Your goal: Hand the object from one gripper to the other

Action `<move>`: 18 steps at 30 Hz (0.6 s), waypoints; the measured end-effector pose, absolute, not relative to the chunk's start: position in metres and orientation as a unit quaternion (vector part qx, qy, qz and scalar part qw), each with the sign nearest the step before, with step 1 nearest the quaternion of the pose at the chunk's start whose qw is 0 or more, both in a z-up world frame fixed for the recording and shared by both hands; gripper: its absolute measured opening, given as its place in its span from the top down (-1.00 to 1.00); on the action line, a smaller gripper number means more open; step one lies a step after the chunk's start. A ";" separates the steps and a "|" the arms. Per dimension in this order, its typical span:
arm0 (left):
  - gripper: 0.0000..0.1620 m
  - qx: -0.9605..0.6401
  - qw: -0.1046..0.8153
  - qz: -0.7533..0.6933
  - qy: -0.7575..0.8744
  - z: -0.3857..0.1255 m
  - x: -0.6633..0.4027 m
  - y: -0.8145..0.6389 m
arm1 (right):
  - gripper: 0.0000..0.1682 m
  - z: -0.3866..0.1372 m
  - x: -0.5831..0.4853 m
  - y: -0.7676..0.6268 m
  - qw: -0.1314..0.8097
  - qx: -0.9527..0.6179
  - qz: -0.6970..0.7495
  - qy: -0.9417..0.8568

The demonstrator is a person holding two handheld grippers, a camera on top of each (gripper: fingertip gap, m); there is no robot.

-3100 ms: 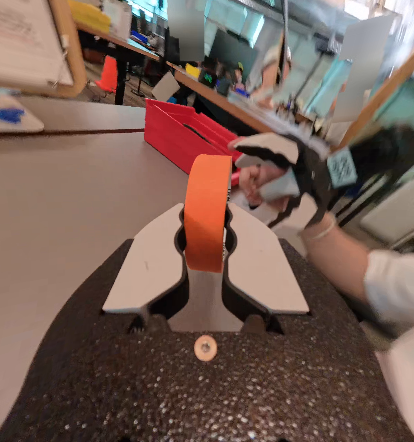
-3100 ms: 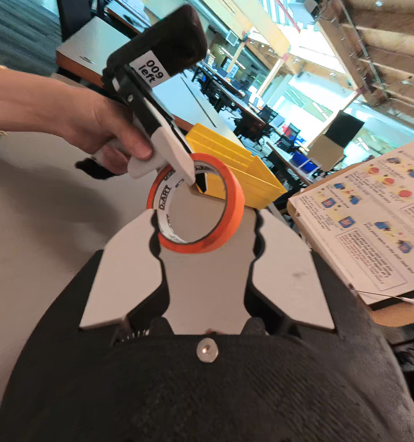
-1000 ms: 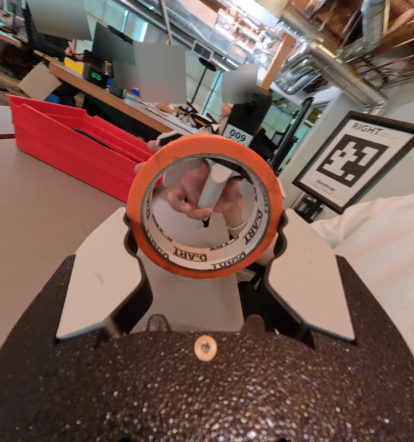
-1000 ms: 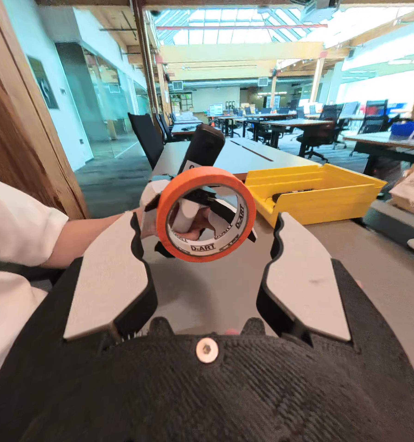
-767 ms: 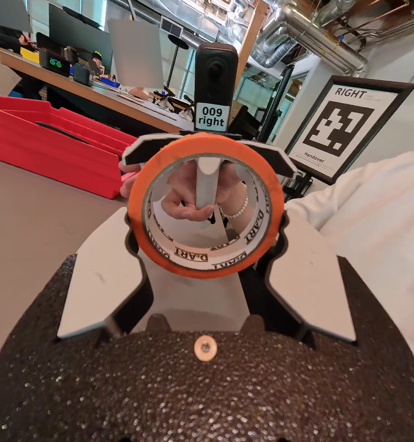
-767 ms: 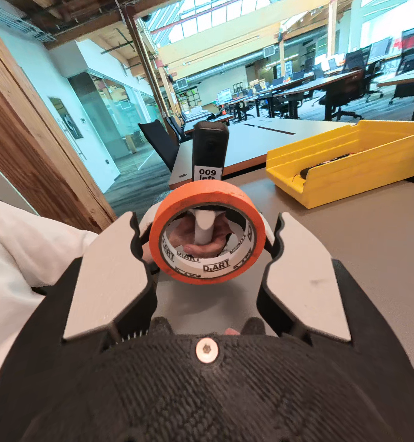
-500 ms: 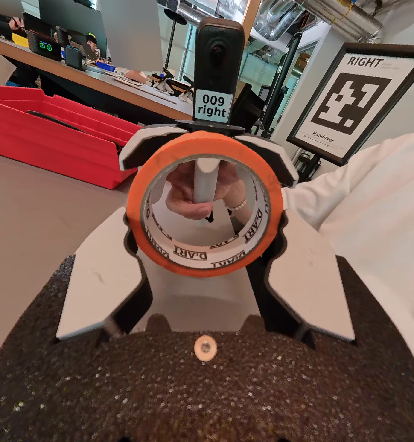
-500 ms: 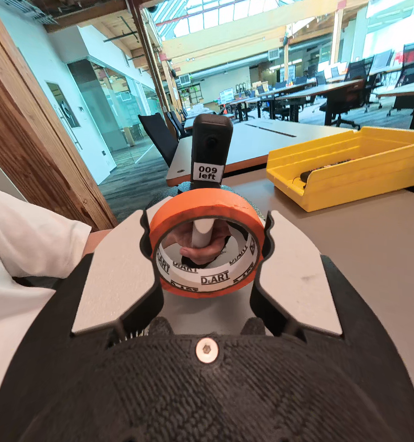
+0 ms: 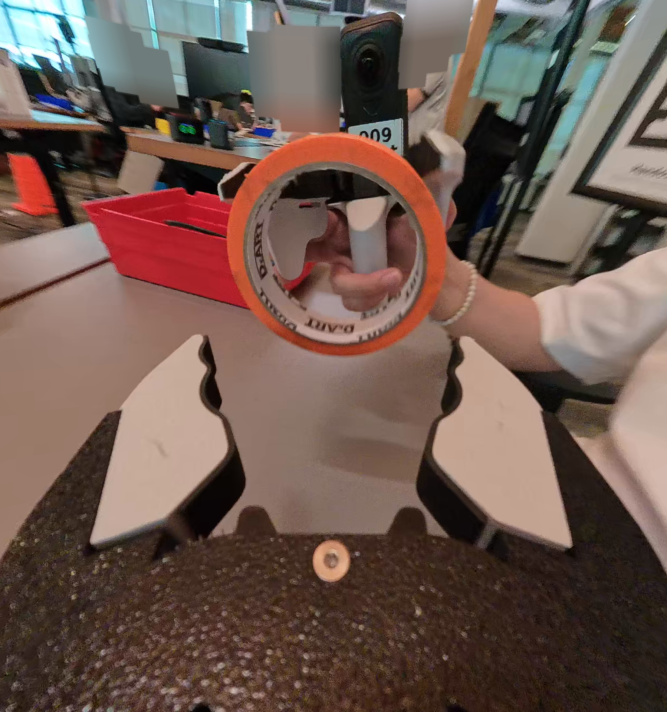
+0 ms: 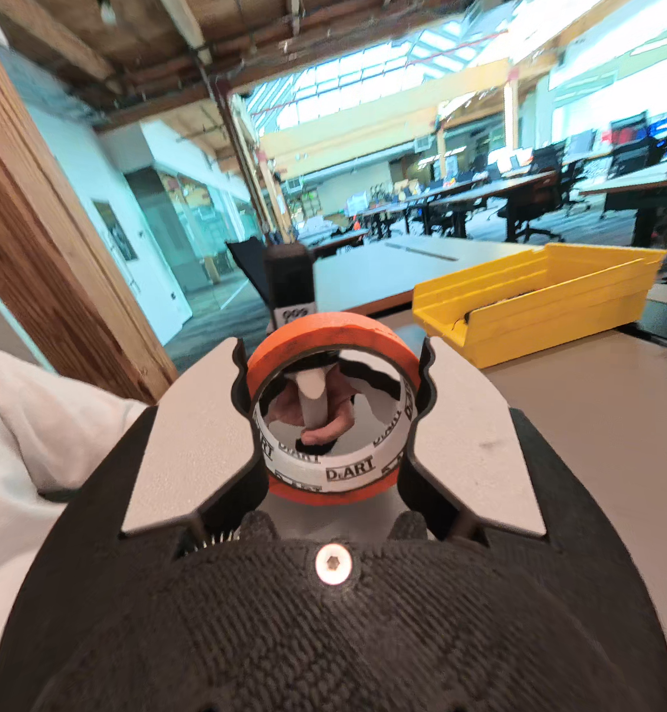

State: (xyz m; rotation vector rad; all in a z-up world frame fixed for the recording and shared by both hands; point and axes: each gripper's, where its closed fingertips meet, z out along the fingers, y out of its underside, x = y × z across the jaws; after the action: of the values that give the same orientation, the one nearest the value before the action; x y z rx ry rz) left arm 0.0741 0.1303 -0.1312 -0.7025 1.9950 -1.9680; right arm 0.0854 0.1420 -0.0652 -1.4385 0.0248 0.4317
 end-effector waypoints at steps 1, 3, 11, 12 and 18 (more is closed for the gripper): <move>-0.40 -0.237 0.158 -0.666 0.690 -0.130 0.076 0.132 | -0.01 -0.061 0.094 0.138 0.740 -0.642 0.198 0.029; -0.37 -0.216 0.236 -0.644 0.694 -0.124 0.080 0.132 | 0.07 -0.058 0.110 0.131 0.750 -0.622 0.215 0.069; 0.16 -0.258 0.272 -0.518 0.769 -0.192 0.107 0.108 | 1.00 -0.124 0.143 0.140 0.677 -0.697 0.196 0.131; 0.16 -0.259 0.280 -0.514 0.768 -0.194 0.108 0.114 | 1.00 -0.132 0.148 0.138 0.659 -0.720 0.169 0.137; 0.16 -0.290 0.206 -0.542 0.762 -0.195 0.102 0.132 | 0.32 -0.183 0.147 0.124 0.526 -0.843 0.098 0.061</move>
State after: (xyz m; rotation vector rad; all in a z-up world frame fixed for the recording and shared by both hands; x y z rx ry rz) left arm 0.1016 0.1322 -0.1955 -0.8095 2.1228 -1.5093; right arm 0.1471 0.1237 -0.1831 -2.0161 0.1463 0.2333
